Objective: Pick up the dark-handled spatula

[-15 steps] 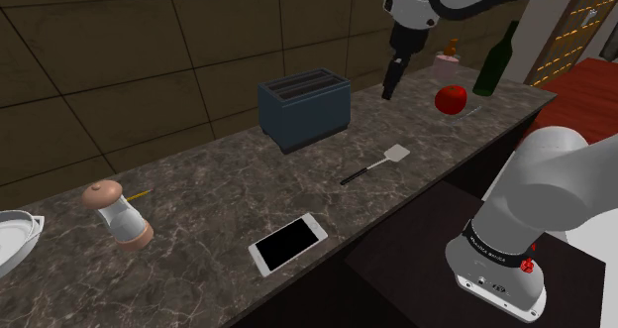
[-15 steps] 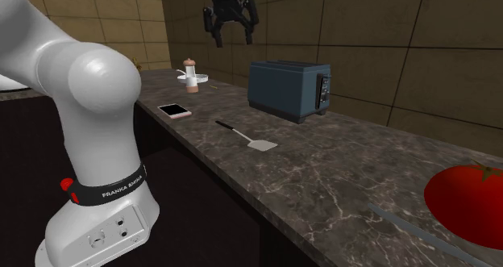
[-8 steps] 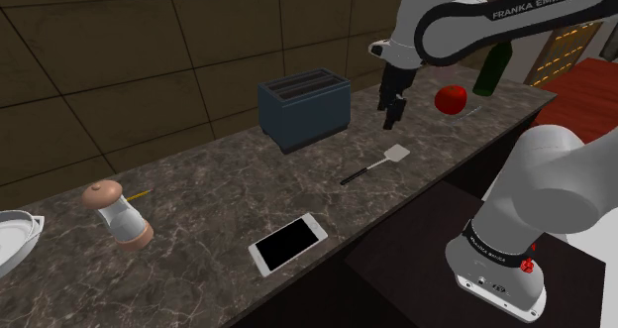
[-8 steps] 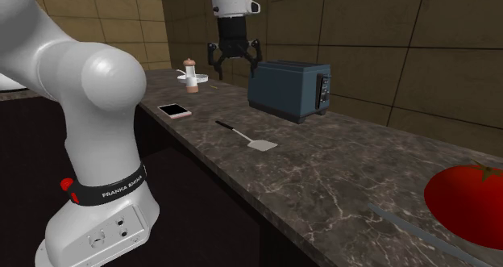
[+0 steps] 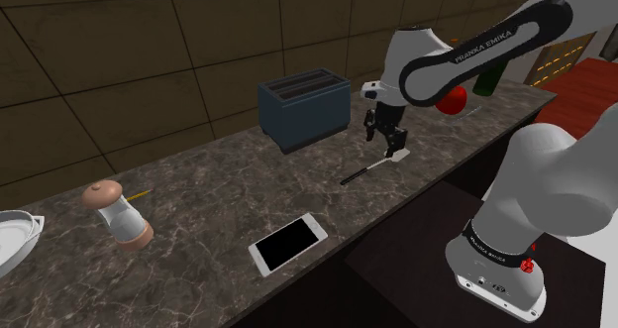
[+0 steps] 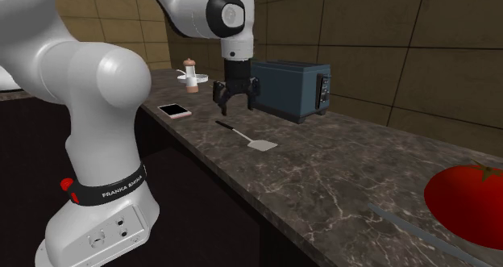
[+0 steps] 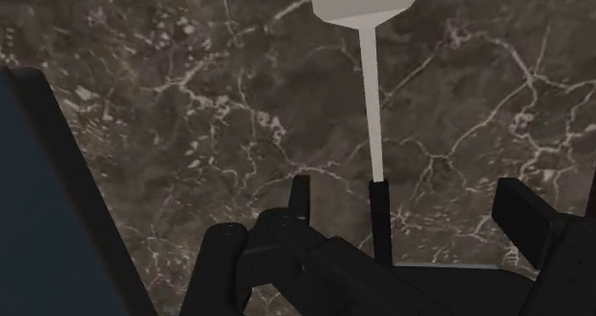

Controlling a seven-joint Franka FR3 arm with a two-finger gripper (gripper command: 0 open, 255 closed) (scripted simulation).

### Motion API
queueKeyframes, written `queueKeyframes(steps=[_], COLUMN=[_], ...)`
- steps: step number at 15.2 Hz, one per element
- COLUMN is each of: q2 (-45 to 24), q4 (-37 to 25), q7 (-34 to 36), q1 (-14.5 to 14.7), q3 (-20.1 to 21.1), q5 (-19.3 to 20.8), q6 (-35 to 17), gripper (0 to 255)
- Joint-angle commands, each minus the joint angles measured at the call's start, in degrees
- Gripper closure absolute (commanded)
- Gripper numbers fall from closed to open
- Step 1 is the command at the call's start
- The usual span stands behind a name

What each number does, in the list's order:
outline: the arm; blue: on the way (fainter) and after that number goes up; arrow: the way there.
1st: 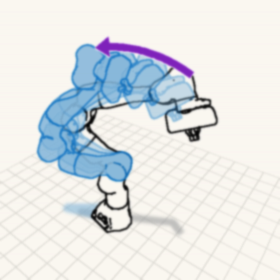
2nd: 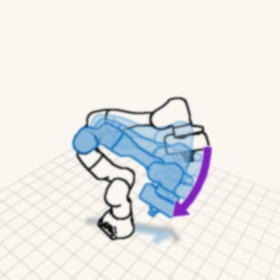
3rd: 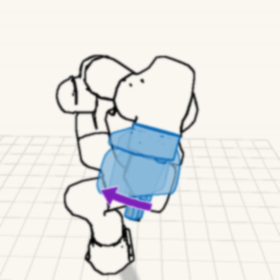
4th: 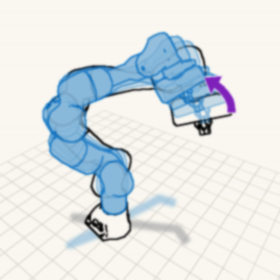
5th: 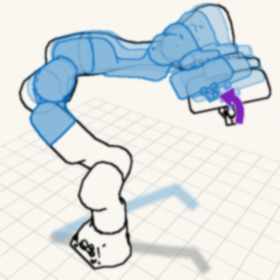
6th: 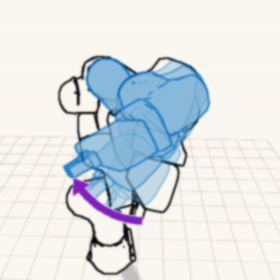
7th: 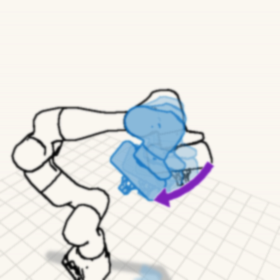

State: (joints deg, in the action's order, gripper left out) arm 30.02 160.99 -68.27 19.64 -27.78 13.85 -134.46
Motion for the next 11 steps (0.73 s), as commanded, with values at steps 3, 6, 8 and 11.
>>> queueKeyframes(steps=[3,6,8,11], q2=[-5.9,-8.6,-10.6,-11.3], q4=[0.6,1.3,1.7,1.9], q7=[-8.0,-8.8,-9.5,-9.7], q1=[3.0,3.7,4.4,4.7], q3=[-4.0,-5.1,-5.8,-6.0], q5=[-0.3,-1.0,-1.7,-1.9], q6=[-5.7,-9.1,-11.4,-12.2], gripper=[0,0,0,255])
